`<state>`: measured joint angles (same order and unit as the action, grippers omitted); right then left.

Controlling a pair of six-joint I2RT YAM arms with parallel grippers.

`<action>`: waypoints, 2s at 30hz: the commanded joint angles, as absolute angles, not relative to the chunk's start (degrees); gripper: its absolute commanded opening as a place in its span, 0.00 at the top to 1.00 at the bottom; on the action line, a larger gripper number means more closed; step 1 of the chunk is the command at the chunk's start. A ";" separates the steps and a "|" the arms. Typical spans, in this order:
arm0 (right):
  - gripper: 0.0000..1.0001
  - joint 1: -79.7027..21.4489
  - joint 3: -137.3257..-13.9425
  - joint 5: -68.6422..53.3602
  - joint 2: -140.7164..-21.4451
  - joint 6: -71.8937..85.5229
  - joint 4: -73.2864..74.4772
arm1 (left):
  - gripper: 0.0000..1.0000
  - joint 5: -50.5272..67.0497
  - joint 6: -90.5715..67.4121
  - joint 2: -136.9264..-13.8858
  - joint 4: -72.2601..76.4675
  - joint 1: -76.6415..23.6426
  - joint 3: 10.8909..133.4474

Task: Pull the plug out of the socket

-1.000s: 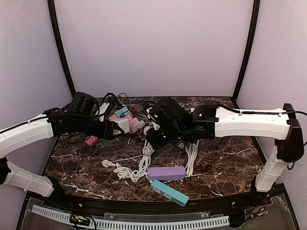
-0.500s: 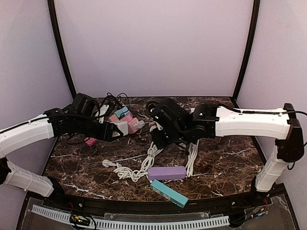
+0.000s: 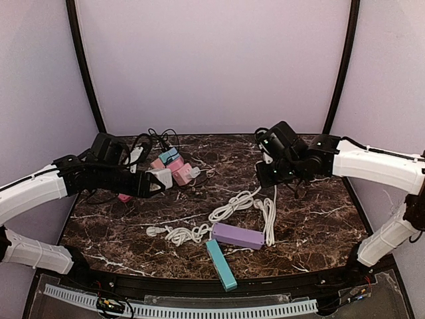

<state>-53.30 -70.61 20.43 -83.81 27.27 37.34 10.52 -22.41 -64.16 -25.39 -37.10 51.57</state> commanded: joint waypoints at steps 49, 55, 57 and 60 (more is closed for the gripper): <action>0.10 -16.77 -50.76 0.48 -72.20 22.61 30.84 | 0.99 21.36 -32.99 -61.29 -13.79 -17.12 30.49; 0.04 -16.76 -50.63 0.79 -66.98 23.88 31.60 | 0.99 24.71 -34.71 -62.49 -11.82 -10.67 27.81; 0.04 -16.76 -50.63 0.29 -65.33 24.07 31.64 | 0.99 25.52 -34.74 -63.27 -11.38 -9.35 27.62; 0.04 -16.77 -50.71 -0.99 -63.38 24.01 31.51 | 0.99 26.42 -34.72 -64.40 -11.07 -8.17 27.73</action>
